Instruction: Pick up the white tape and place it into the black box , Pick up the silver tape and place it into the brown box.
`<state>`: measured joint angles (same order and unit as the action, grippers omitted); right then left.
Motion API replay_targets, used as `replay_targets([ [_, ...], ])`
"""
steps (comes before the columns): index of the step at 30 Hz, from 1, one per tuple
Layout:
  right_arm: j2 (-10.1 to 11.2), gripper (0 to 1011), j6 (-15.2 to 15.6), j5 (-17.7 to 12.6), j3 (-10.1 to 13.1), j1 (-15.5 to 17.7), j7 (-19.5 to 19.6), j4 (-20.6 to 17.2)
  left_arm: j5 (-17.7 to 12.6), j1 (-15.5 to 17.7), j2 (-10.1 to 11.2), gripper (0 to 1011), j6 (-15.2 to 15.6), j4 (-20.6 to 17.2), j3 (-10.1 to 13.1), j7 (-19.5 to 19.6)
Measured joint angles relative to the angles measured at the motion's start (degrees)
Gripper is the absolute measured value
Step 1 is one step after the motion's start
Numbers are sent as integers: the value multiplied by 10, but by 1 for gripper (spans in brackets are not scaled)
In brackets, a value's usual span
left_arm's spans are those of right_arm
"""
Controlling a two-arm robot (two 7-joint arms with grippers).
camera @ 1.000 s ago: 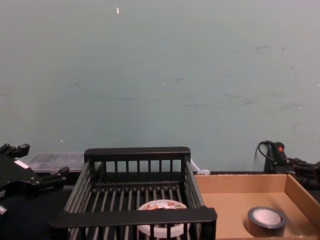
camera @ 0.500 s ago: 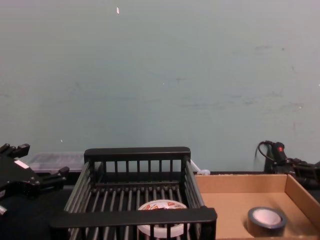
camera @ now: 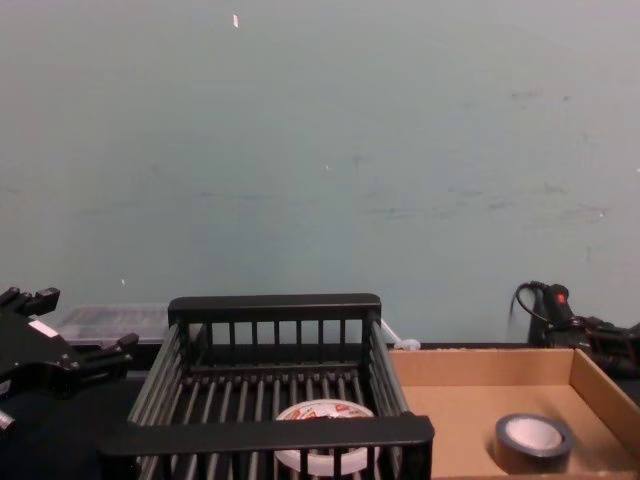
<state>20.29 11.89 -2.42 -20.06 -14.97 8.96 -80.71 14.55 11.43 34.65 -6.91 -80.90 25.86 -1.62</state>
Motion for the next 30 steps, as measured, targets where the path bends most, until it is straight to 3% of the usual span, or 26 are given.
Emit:
replay_targets([
  [30,0,1002,0,0,0,0,0,0,0,0,0,1001,0,0,0,0],
])
